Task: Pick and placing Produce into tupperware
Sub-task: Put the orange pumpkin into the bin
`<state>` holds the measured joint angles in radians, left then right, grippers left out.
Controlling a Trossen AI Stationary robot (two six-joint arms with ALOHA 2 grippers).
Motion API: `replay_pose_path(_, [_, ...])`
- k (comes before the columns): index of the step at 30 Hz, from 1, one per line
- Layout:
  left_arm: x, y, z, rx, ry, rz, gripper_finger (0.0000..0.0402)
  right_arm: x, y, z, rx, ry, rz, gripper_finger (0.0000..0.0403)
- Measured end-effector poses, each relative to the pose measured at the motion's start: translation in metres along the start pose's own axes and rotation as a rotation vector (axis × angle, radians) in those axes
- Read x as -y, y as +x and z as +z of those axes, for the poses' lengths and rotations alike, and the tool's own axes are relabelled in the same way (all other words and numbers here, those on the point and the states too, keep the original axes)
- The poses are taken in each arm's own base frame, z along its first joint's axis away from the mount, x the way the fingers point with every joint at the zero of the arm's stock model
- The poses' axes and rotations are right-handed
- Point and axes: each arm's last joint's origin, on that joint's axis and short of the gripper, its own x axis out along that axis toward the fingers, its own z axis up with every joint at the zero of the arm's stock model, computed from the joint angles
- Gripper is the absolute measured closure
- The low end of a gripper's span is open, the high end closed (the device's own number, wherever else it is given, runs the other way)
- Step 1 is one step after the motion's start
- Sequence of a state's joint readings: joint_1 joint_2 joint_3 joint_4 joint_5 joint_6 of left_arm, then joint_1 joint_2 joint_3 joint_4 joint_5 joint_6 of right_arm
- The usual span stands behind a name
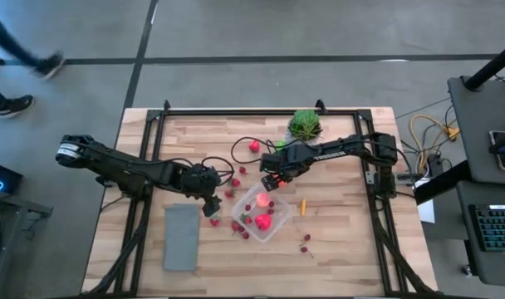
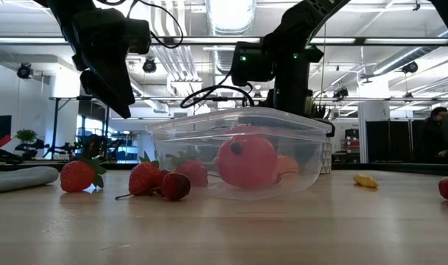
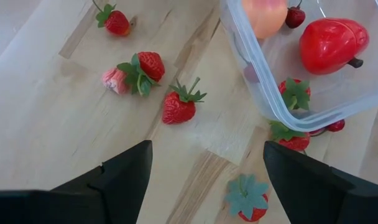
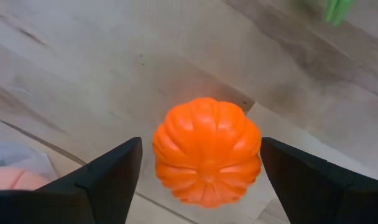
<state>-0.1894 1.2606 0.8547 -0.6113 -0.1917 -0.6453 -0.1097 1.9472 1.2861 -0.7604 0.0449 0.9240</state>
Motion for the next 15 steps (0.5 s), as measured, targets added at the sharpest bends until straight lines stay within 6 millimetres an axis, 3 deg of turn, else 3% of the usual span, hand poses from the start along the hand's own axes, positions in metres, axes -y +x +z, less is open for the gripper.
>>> replay_pose_path(9, [0.0,0.0,0.0,0.0,0.0,0.0,0.0109,0.0001,0.0,-0.0001,-0.001,0.0,-0.001,0.0149])
replay_pose_path(15, [0.0,0.0,0.0,0.0,0.001,0.0,0.0109,0.0002,-0.0005,-0.0001,0.0,-0.009,0.0,0.0165])
